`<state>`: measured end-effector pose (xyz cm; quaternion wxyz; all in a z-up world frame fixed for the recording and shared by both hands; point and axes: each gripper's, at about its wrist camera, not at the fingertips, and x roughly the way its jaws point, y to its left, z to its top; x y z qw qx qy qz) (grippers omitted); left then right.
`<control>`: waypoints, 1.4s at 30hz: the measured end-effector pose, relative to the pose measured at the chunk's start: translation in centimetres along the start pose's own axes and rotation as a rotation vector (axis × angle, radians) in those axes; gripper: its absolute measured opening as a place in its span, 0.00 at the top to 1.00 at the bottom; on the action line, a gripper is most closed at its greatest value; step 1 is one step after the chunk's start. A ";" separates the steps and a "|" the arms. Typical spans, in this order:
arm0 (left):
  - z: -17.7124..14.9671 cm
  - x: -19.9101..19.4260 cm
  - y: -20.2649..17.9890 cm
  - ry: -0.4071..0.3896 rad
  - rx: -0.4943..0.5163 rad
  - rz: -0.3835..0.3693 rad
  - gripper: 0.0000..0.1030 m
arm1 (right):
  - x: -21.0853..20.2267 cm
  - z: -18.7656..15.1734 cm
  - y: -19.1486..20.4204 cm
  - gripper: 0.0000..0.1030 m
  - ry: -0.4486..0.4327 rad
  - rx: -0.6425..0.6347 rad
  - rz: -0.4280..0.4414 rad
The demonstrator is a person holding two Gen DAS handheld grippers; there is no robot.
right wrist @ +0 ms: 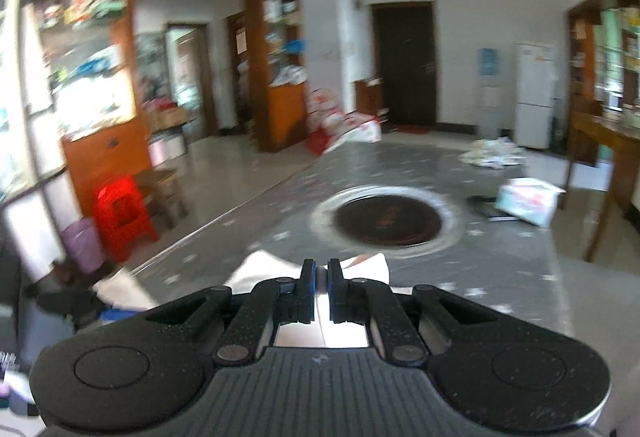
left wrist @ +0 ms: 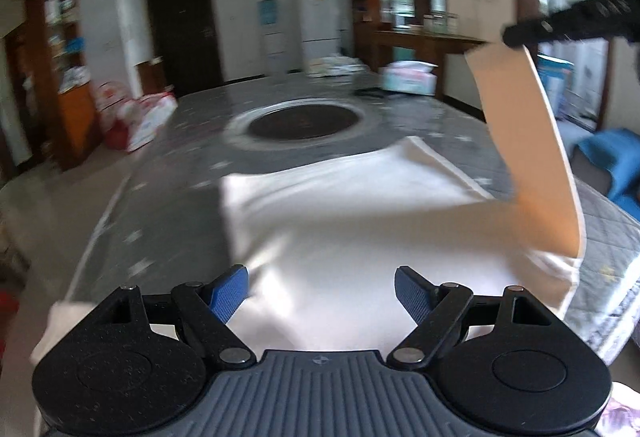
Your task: Fold clothes
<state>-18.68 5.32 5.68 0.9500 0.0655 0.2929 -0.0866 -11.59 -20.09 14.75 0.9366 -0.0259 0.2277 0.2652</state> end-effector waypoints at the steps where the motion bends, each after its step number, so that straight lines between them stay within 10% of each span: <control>1: -0.3 -0.2 0.7 0.002 -0.014 0.014 0.20 | 0.8 -0.1 1.2 0.95 0.020 -0.019 0.032; 21: -2.6 -1.2 3.9 0.023 -0.100 0.070 0.19 | 7.6 -6.3 10.8 0.91 0.267 -0.096 0.315; 42: -0.9 1.7 -1.5 0.033 -0.013 -0.130 0.29 | 2.8 -12.4 -2.6 0.87 0.370 0.068 -0.006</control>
